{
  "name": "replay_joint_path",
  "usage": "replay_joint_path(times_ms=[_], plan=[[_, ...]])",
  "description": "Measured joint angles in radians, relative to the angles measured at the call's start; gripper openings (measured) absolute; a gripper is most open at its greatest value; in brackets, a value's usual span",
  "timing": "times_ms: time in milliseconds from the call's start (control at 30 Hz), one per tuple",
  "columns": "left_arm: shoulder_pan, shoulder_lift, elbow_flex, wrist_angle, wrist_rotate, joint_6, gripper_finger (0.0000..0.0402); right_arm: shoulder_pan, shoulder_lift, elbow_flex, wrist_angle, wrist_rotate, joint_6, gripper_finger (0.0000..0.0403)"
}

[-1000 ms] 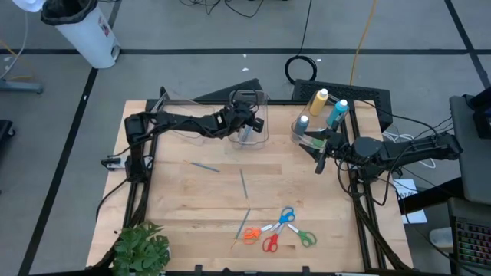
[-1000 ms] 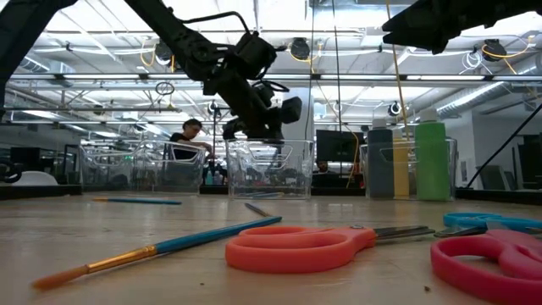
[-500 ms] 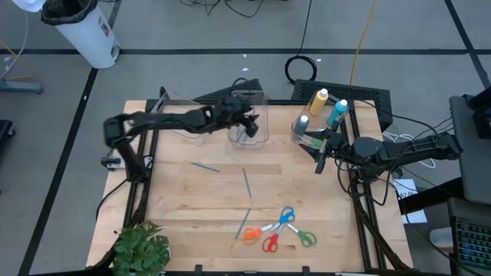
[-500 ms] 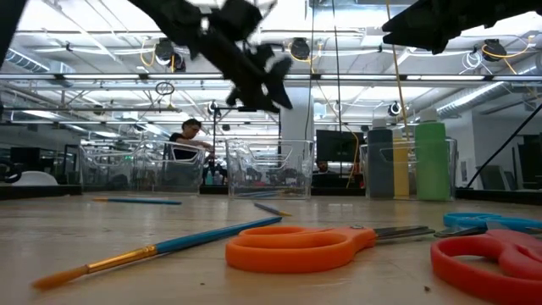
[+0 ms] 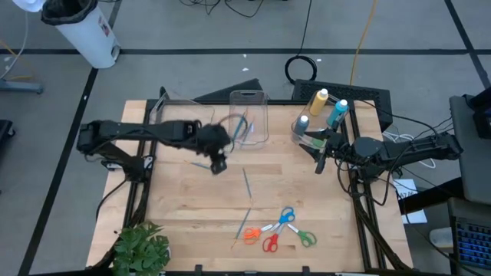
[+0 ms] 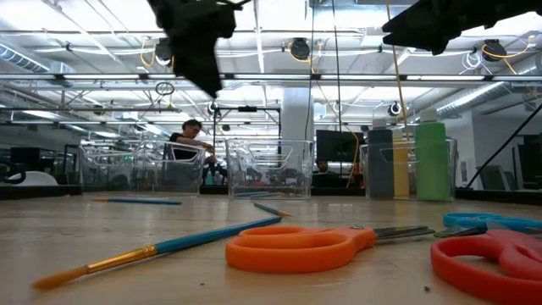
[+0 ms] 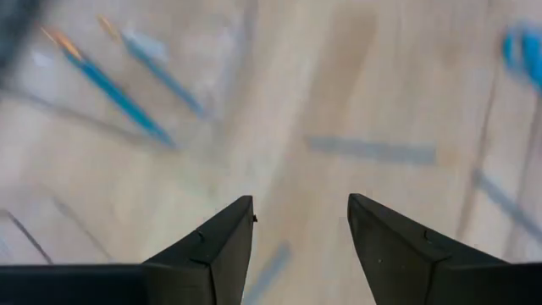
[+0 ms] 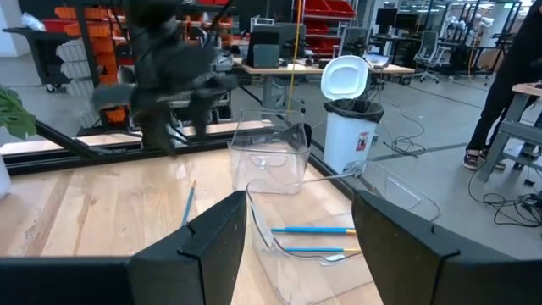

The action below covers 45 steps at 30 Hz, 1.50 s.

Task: Pick & Place Paint Supplies
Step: Put the blue paint brush into the middle transparent bin

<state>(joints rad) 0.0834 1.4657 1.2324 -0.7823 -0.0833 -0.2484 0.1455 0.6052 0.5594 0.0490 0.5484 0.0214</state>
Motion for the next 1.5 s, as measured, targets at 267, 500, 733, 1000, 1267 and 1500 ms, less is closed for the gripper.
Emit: replay_joint_path(times_ms=[267,500,733,1000,1267,1500], plan=[[-0.139,0.087,0.000,-0.172,-0.096,-0.076,0.0202,0.000,0.000,0.000,0.003,0.000,0.004,0.0210],[-0.114,0.134,-0.078,-0.210,-0.046,-0.103,0.0189,0.000,0.000,0.000,-0.005,-0.003,0.019,0.0210],[-0.067,0.069,-0.291,-0.172,-0.004,-0.113,0.0134,0.000,0.000,0.000,-0.009,-0.003,0.017,0.0210],[-0.042,0.036,-0.510,-0.084,-0.136,-0.019,0.0092,0.000,0.000,0.000,0.004,-0.002,0.012,0.0210],[-0.007,0.031,-0.581,0.022,-0.158,0.064,0.0098,0.000,0.000,0.000,0.004,-0.002,0.012,0.0210],[0.007,0.032,-0.584,0.047,-0.139,0.293,0.0093,0.000,0.000,0.000,0.003,-0.002,0.012,0.0210]])
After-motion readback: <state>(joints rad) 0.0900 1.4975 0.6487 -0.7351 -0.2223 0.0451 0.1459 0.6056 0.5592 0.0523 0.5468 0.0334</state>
